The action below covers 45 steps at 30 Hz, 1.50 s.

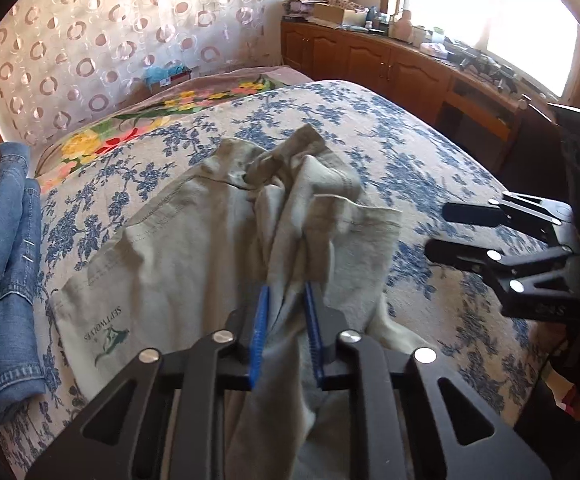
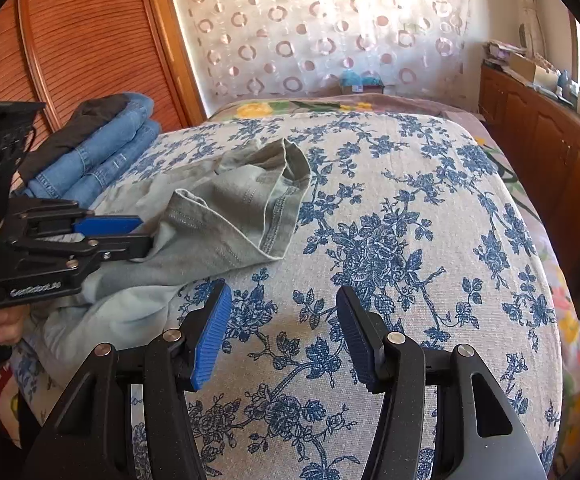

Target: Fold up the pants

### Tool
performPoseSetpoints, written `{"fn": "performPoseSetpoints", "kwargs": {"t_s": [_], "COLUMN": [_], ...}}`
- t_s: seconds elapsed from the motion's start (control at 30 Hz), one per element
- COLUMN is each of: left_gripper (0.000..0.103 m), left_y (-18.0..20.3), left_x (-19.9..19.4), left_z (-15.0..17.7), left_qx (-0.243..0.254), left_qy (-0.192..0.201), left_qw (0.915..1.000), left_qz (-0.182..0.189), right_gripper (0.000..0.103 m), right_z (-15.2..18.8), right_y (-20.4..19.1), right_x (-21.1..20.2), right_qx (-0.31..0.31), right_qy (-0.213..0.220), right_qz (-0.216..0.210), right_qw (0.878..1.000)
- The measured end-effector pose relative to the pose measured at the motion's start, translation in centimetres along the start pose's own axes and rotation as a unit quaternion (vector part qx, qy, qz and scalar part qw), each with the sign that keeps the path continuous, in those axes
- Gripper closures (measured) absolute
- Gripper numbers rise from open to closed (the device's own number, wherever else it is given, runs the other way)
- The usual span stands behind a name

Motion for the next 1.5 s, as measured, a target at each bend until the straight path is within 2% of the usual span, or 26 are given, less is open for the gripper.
{"fn": "performPoseSetpoints", "kwargs": {"t_s": [0.17, 0.37, 0.47, 0.53, 0.67, 0.73, 0.83, 1.0, 1.23, 1.33, 1.4, 1.5], "left_gripper": [0.088, 0.088, 0.081, 0.071, 0.069, 0.072, 0.090, 0.102, 0.103, 0.103, 0.103, 0.092], "left_y": [0.2, 0.3, 0.7, 0.9, 1.3, 1.4, 1.5, 1.2, -2.1, -3.7, -3.8, -3.3], "left_x": [-1.0, -1.6, -1.4, -1.0, 0.8, 1.6, 1.5, -1.0, -6.0, -6.5, -6.2, -5.2], "left_z": [0.2, -1.4, -2.3, -2.8, -2.6, -2.2, -1.9, -2.3, -4.4, -4.9, -4.8, -4.6], "left_qx": [-0.008, -0.018, -0.021, -0.020, -0.009, -0.002, 0.003, -0.005, -0.039, -0.043, -0.044, -0.048], "left_qy": [0.013, 0.029, 0.033, 0.033, 0.005, -0.007, -0.004, 0.036, 0.109, 0.110, 0.102, 0.086], "left_qw": [0.9999, 0.9992, 0.9988, 0.9986, 0.9993, 0.9993, 0.9995, 0.9988, 0.9933, 0.9930, 0.9937, 0.9948], "left_qz": [0.005, 0.019, 0.029, 0.037, 0.037, 0.037, 0.030, 0.034, 0.008, -0.002, 0.007, 0.027], "right_gripper": [0.047, 0.047, 0.047, 0.047, 0.047, 0.047, 0.047, 0.047, 0.047, 0.047, 0.047, 0.047], "right_z": [0.0, 0.0, 0.1, 0.1, 0.2, 0.2, 0.2, 0.2, 0.2, 0.3, 0.3, 0.3], "right_y": [0.0, 0.2, 0.3, 0.4, 0.5, 0.5, 0.5, 0.5, 0.5, 0.5, 0.5, 0.5], "right_x": [-0.1, -0.2, -0.2, -0.3, -0.4, -0.4, -0.4, -0.3, -0.4, -0.3, -0.2, -0.3], "right_qx": [0.001, 0.004, 0.008, 0.010, 0.011, 0.011, 0.012, 0.011, 0.011, 0.010, 0.011, 0.010], "right_qy": [0.002, 0.006, 0.008, 0.009, 0.009, 0.009, 0.009, 0.010, 0.009, 0.008, 0.008, 0.008], "right_qz": [0.005, 0.014, 0.018, 0.021, 0.023, 0.024, 0.025, 0.025, 0.025, 0.025, 0.025, 0.026], "right_qw": [1.000, 1.000, 1.000, 1.000, 1.000, 1.000, 1.000, 1.000, 1.000, 1.000, 1.000, 1.000]}}
Point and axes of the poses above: each gripper's, at about its wrist camera, not at the fingertips, and x roughly the way its jaws point, y to its right, z to its underside, the point moved 5 cm from there along x, roughly the way its jaws point, and after that the axes turned 7 degrees about -x, right-handed, at the moved point
